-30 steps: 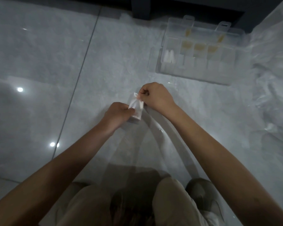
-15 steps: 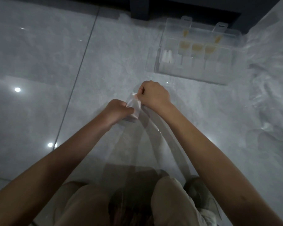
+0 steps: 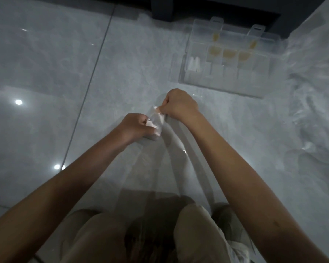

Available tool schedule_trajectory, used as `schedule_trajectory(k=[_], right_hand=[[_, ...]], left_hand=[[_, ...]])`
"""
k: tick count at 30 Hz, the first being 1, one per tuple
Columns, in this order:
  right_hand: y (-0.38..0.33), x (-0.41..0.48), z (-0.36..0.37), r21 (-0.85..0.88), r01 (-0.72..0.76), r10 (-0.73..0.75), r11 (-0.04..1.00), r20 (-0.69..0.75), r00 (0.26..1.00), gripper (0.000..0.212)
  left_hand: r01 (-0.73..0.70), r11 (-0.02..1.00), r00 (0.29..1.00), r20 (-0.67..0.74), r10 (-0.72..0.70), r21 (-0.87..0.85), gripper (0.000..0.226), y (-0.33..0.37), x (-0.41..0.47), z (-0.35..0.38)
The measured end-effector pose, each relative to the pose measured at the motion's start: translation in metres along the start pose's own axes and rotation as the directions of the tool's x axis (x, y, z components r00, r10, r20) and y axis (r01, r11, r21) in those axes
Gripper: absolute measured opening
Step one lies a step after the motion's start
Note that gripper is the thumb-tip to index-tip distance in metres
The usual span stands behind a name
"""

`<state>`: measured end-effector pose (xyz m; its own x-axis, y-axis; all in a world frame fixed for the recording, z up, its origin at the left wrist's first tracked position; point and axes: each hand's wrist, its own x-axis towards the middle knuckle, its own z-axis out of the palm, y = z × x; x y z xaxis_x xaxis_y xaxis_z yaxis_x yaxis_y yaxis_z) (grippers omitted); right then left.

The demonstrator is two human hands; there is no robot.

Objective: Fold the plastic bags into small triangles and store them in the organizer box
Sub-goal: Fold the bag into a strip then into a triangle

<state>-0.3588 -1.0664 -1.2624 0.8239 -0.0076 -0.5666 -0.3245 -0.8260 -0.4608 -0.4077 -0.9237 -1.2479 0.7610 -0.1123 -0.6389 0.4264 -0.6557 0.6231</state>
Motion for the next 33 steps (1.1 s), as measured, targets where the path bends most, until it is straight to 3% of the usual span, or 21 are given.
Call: schedule_trajectory(k=[1, 5, 7, 11, 17, 25, 28, 33], right_hand=[[-0.001, 0.001, -0.001, -0.003, -0.001, 0.001, 1.0, 0.008, 1.0, 0.035], [0.0, -0.001, 0.002, 0.012, -0.007, 0.007, 1.0, 0.01, 1.0, 0.029], [0.0, -0.001, 0.004, 0.022, -0.015, 0.015, 1.0, 0.0, 1.0, 0.03], [0.001, -0.002, 0.004, 0.037, -0.017, 0.017, 0.999, -0.006, 1.0, 0.029], [0.001, 0.001, 0.005, 0.039, -0.014, 0.014, 0.999, 0.002, 1.0, 0.036], [0.001, -0.002, 0.004, 0.032, -0.023, 0.023, 0.999, -0.016, 1.0, 0.035], [-0.001, -0.002, 0.003, 0.039, -0.032, 0.032, 0.999, -0.001, 0.999, 0.033], [0.0, -0.004, 0.003, 0.039, -0.026, 0.026, 0.999, -0.003, 1.0, 0.032]], left_hand=[[-0.039, 0.999, 0.999, -0.019, 0.039, 0.007, 0.05, -0.002, -0.003, 0.0], [-0.078, 0.996, 0.991, -0.105, 0.081, 0.032, 0.049, -0.017, -0.017, 0.006], [-0.05, 0.991, 0.986, -0.155, 0.069, 0.124, 0.057, -0.024, -0.02, 0.011], [-0.022, 0.98, 0.972, -0.227, 0.068, 0.198, 0.042, -0.028, -0.023, 0.019], [0.059, 0.949, 0.966, -0.256, 0.024, 0.311, 0.044, -0.023, -0.024, 0.029], [0.022, 0.969, 0.973, -0.227, 0.035, 0.245, 0.026, -0.025, -0.019, 0.023], [0.026, 0.963, 0.958, -0.282, 0.054, 0.27, 0.019, -0.024, -0.022, 0.026], [0.003, 0.96, 0.932, -0.348, 0.099, 0.281, 0.031, -0.031, -0.028, 0.031]])
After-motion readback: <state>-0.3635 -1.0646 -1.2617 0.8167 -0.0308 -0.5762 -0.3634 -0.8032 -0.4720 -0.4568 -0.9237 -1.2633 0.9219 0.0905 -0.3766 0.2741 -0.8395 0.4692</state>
